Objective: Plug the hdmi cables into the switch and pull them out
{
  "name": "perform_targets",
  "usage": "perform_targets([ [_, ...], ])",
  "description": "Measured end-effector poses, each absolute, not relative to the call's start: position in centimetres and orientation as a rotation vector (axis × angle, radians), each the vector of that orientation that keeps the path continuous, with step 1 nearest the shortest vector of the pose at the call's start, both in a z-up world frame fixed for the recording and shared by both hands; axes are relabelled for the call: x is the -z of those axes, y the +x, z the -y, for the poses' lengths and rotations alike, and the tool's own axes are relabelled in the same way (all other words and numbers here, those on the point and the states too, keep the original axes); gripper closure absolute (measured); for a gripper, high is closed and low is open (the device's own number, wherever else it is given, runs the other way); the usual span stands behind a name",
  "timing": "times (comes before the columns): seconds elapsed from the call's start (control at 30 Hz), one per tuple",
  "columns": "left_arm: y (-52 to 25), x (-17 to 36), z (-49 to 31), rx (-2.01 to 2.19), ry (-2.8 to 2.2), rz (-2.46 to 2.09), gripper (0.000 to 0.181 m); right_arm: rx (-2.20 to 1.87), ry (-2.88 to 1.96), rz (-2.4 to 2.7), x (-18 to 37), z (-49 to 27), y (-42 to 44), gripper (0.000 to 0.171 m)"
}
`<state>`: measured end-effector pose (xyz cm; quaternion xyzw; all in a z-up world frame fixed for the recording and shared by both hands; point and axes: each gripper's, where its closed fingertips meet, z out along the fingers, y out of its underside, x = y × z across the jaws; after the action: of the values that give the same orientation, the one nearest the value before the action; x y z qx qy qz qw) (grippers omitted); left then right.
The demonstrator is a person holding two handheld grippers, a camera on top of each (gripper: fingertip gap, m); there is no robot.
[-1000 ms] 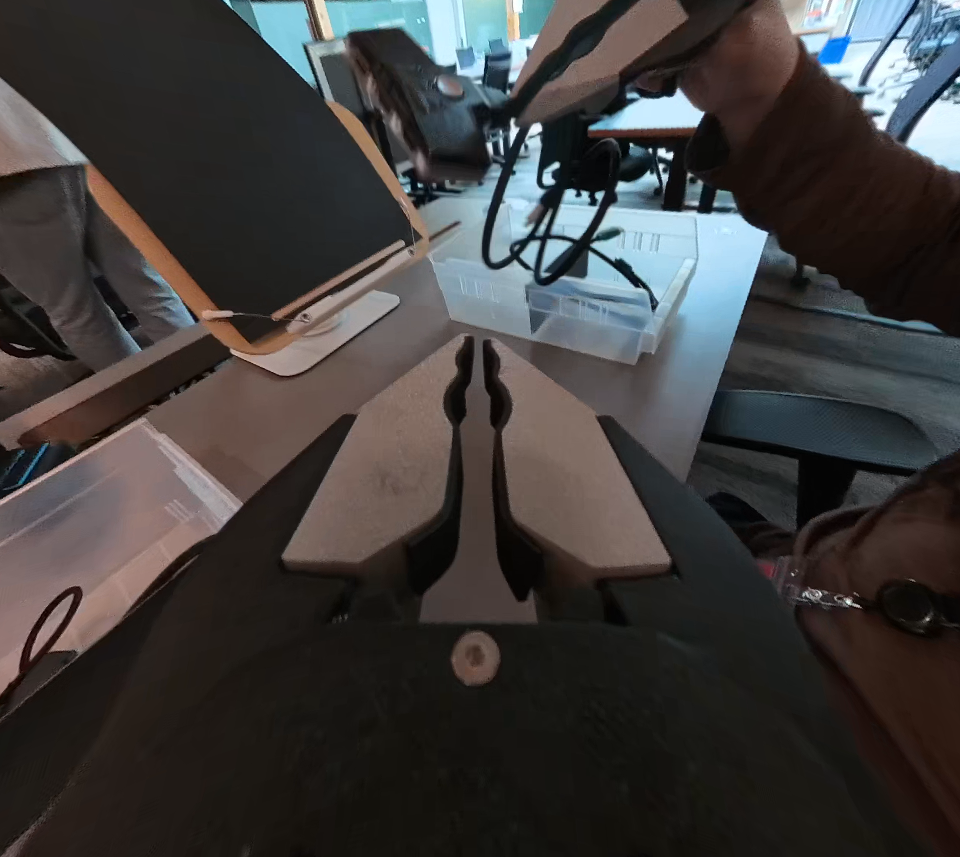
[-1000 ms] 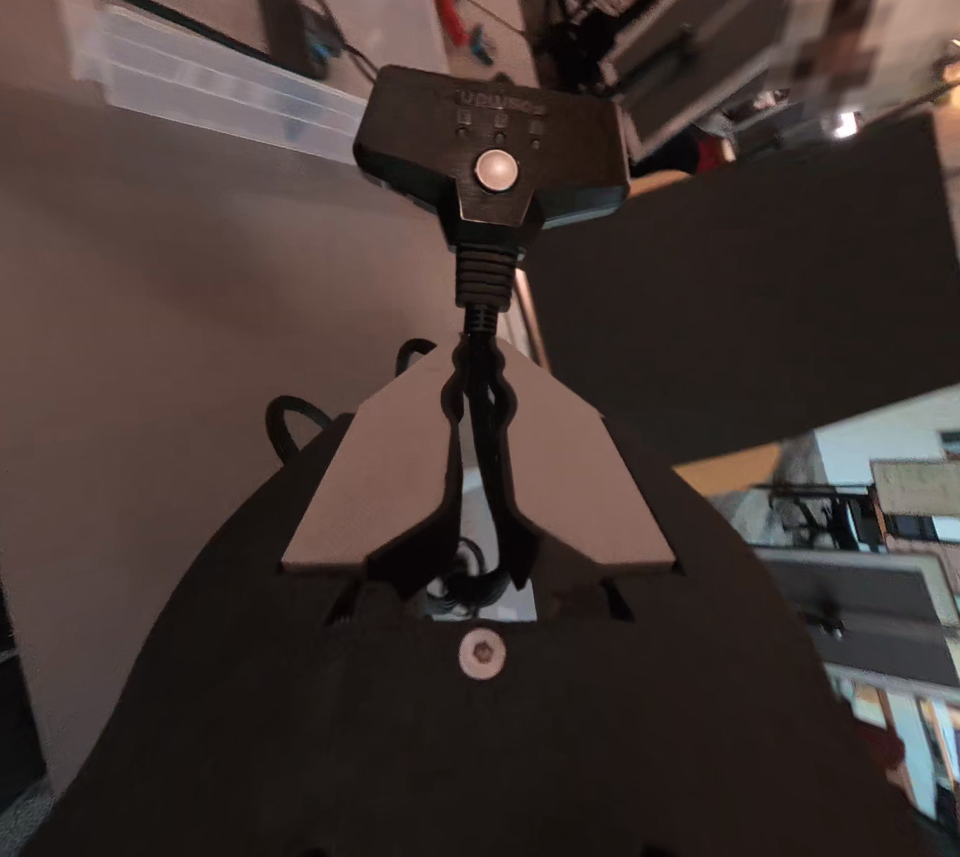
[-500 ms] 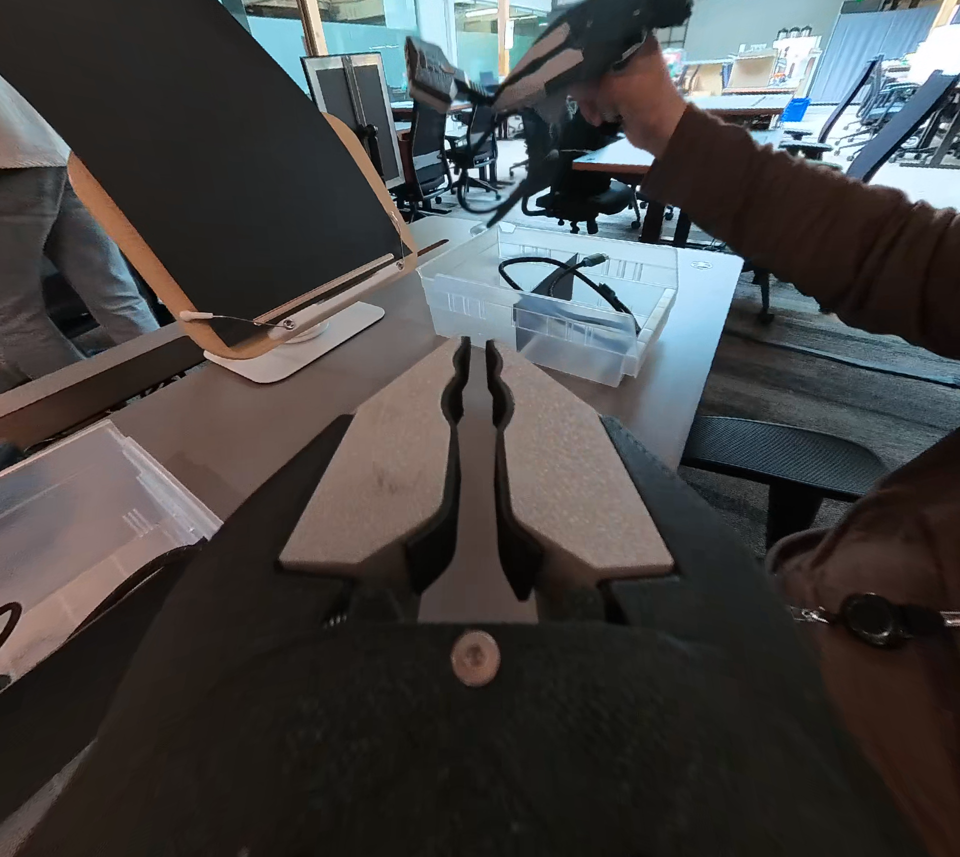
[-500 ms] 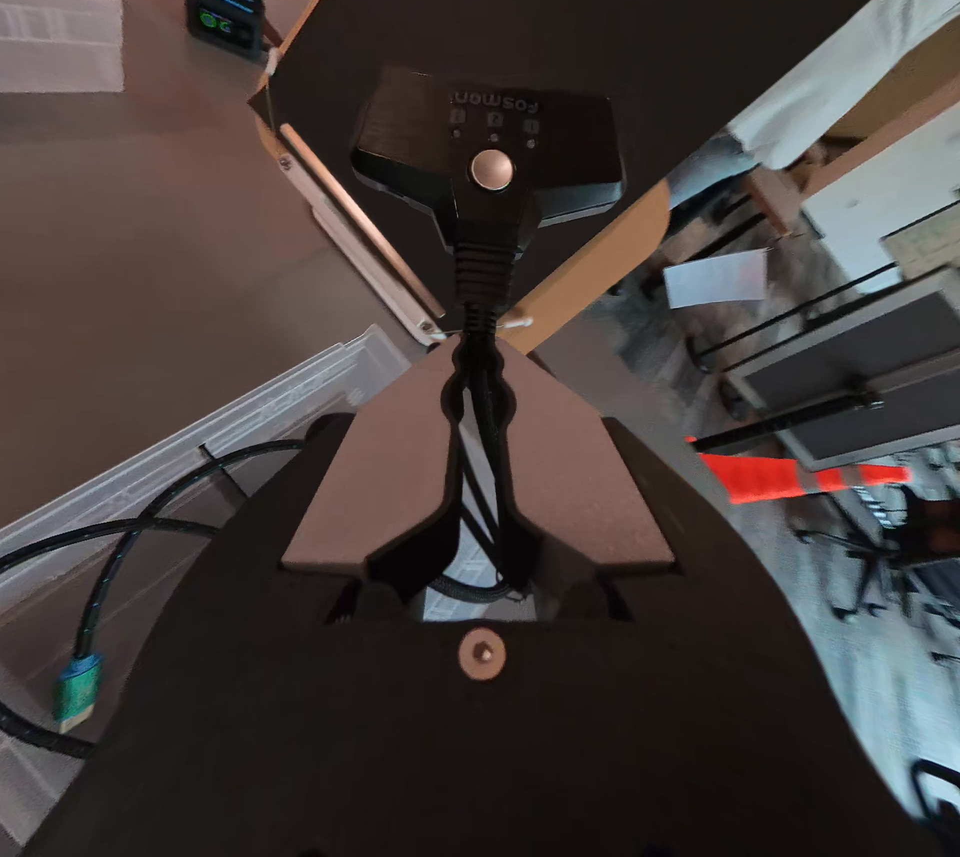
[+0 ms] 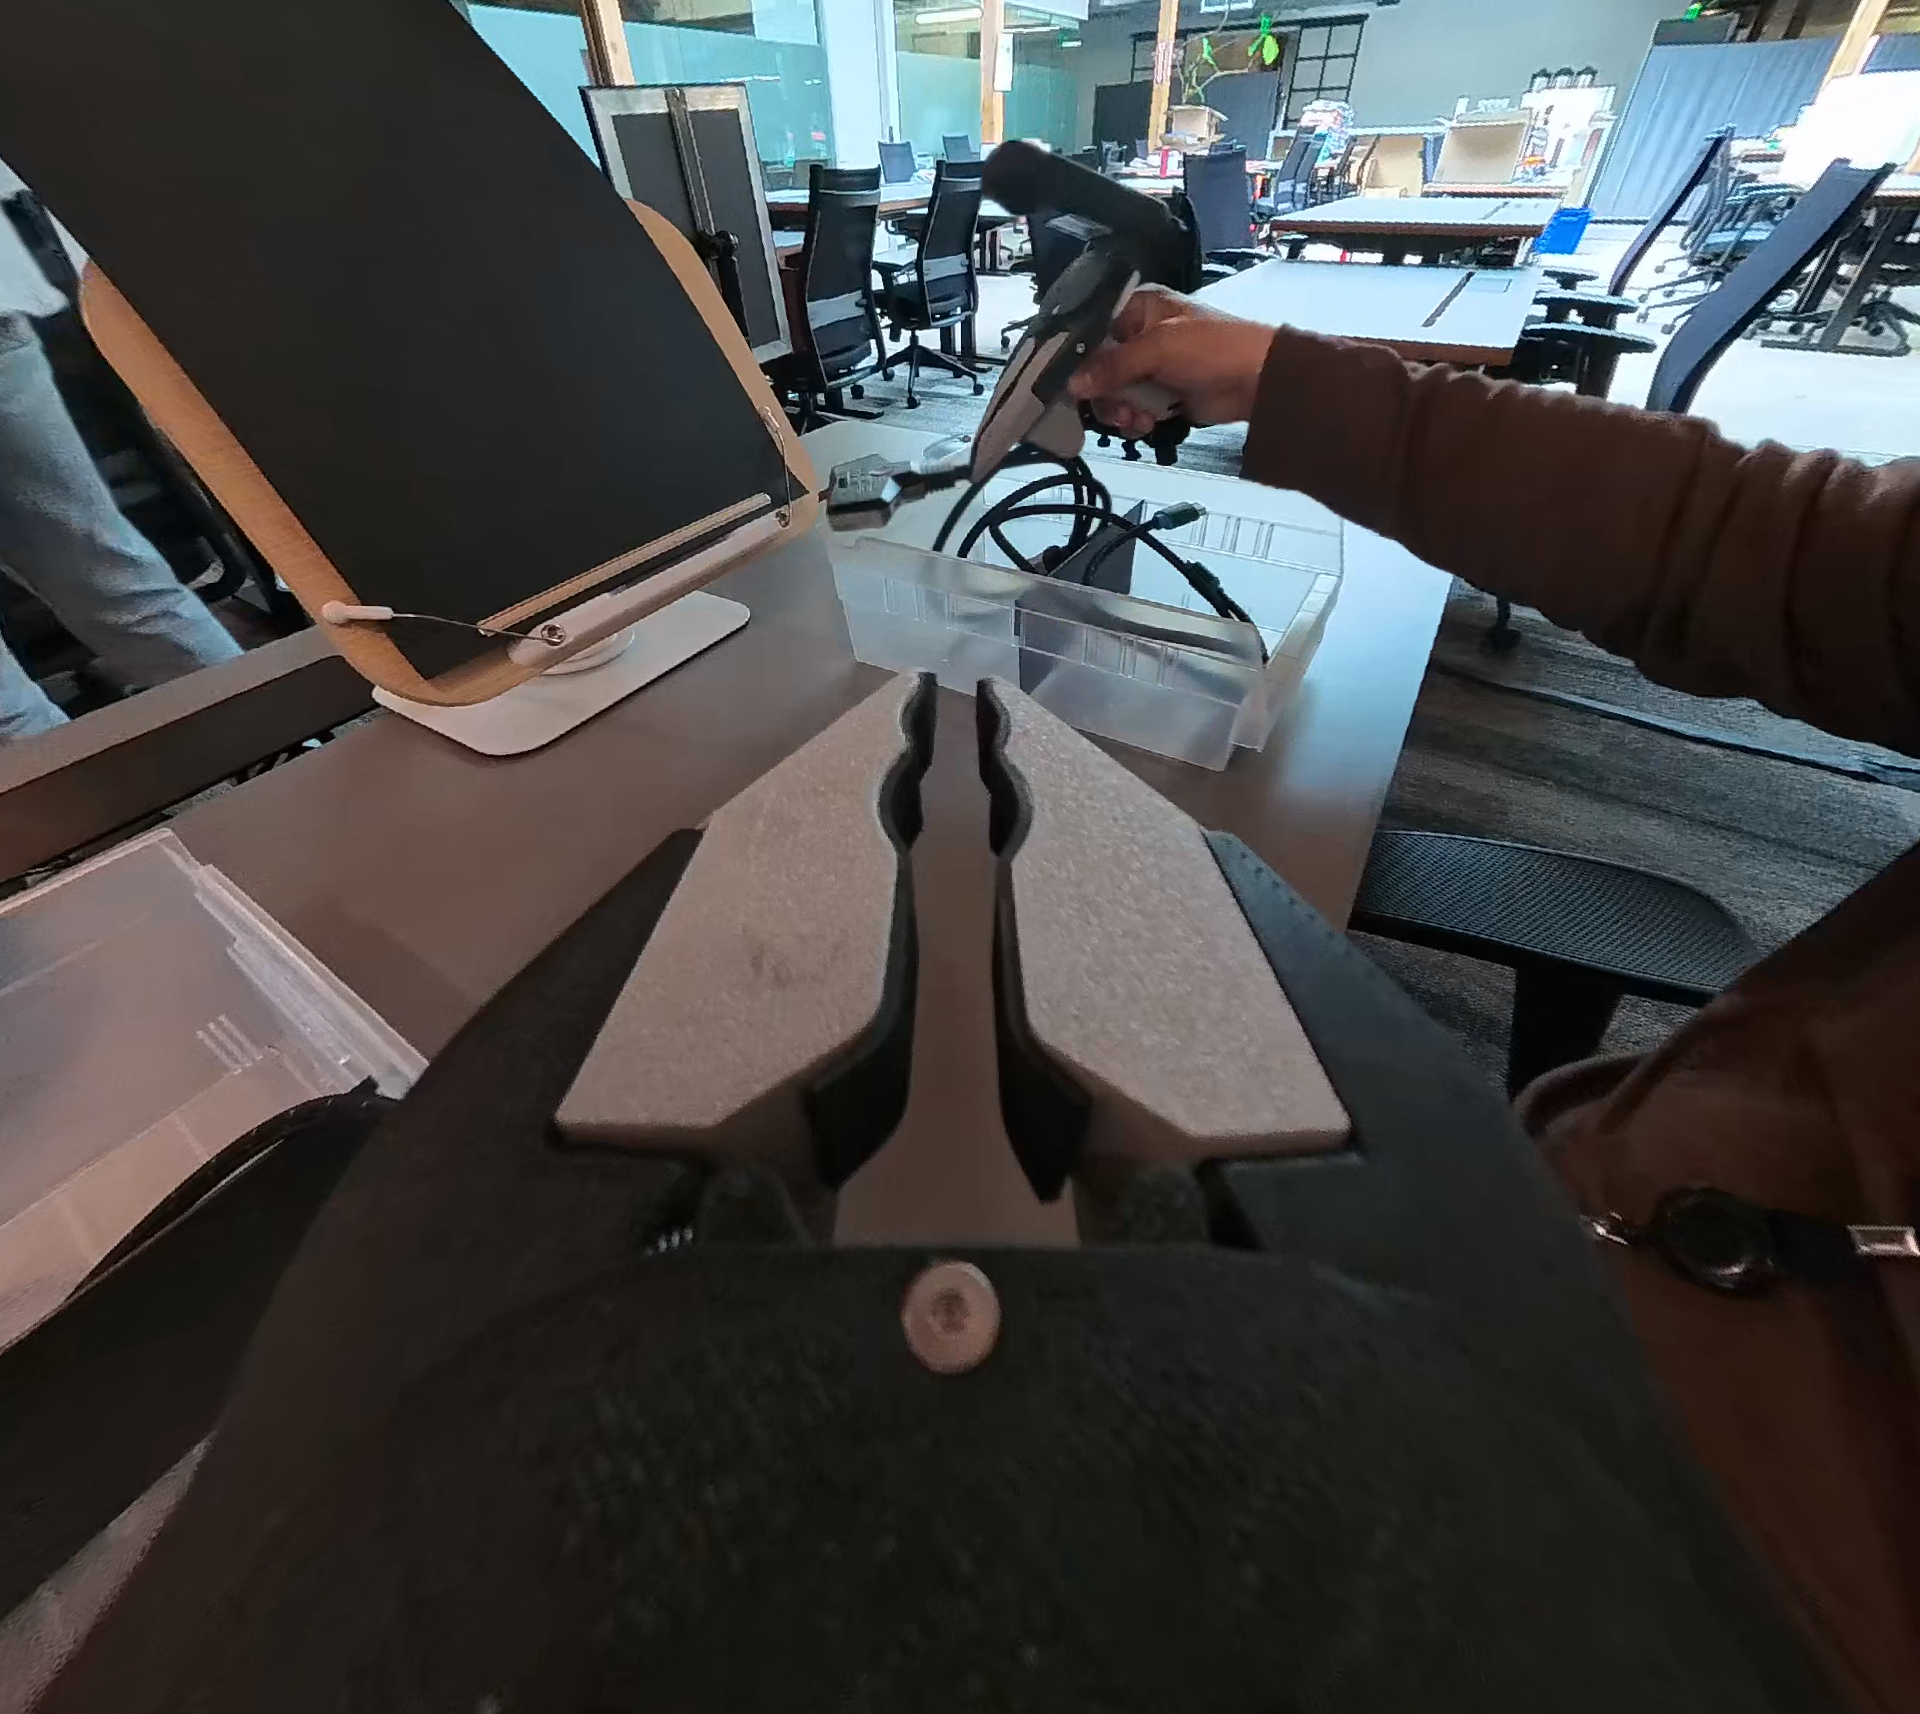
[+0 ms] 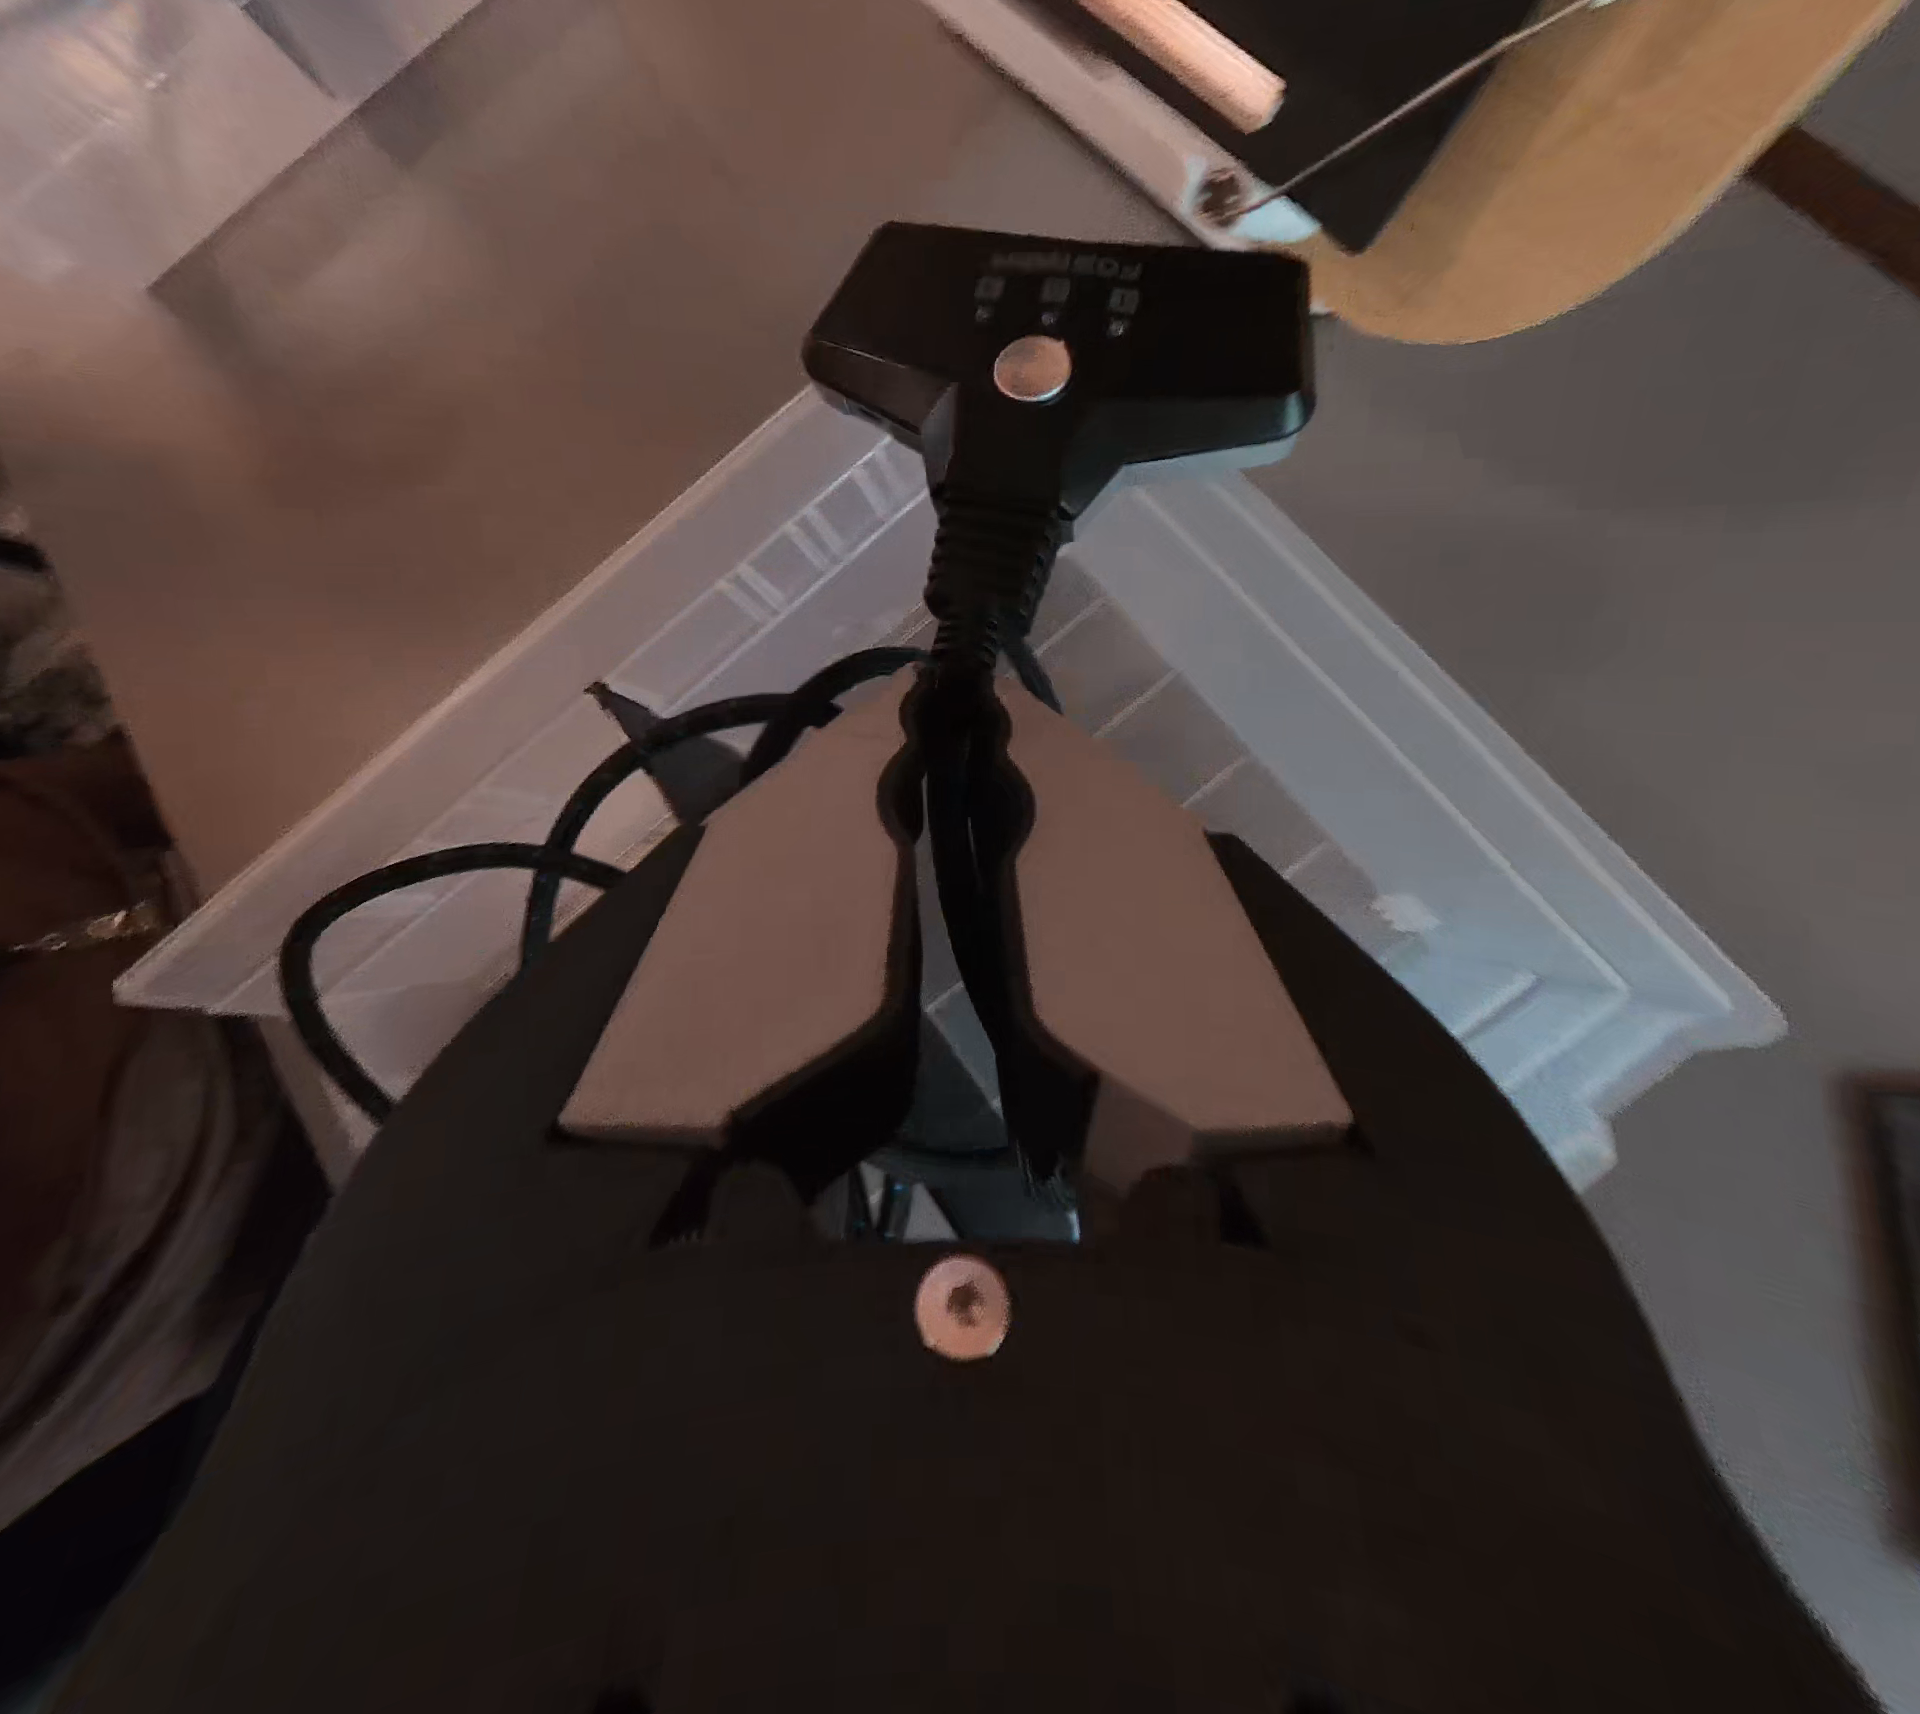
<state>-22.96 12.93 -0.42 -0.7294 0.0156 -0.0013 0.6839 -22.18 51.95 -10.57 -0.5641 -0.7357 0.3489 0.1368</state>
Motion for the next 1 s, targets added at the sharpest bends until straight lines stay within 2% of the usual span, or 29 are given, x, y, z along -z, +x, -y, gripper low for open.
perform_targets([
  [0.13,-22.8,0.6,-13.2,0.003,-1.644,-0.04,0.176,-0.978,-1.649,2.191,11.1,-50.8,-22.8,0.167],
  [0.23,-23.0,0.2,-13.3,-0.003,-1.623,-0.007,0.168,-1.059,-1.703,2.26,12.2,-48.6,-23.0,0.164],
  [0.47,-22.3,0.4,-13.3,-0.003,-1.641,-0.034,0.167,-1.077,-1.75,2.317,12.4,-46.9,-23.5,0.165],
  [0.67,-24.7,-0.1,-12.2,-0.085,-1.633,0.07,0.156,-1.083,-1.546,2.045,6.5,-50.2,-24.2,0.138],
  [0.8,-28.3,-0.2,-9.3,-0.202,-1.65,0.197,0.141,-1.067,-1.41,1.948,2.3,-50.1,-21.4,0.133],
  [0.93,-33.0,0.0,-4.2,-0.383,-1.662,0.386,0.135,-1.283,-1.188,1.84,-2.2,-44.5,-17.0,0.136],
  [1.0,-35.2,0.2,-1.6,-0.471,-1.648,0.506,0.14,-1.429,-1.14,1.831,-2.8,-40.2,-14.8,0.131],
])
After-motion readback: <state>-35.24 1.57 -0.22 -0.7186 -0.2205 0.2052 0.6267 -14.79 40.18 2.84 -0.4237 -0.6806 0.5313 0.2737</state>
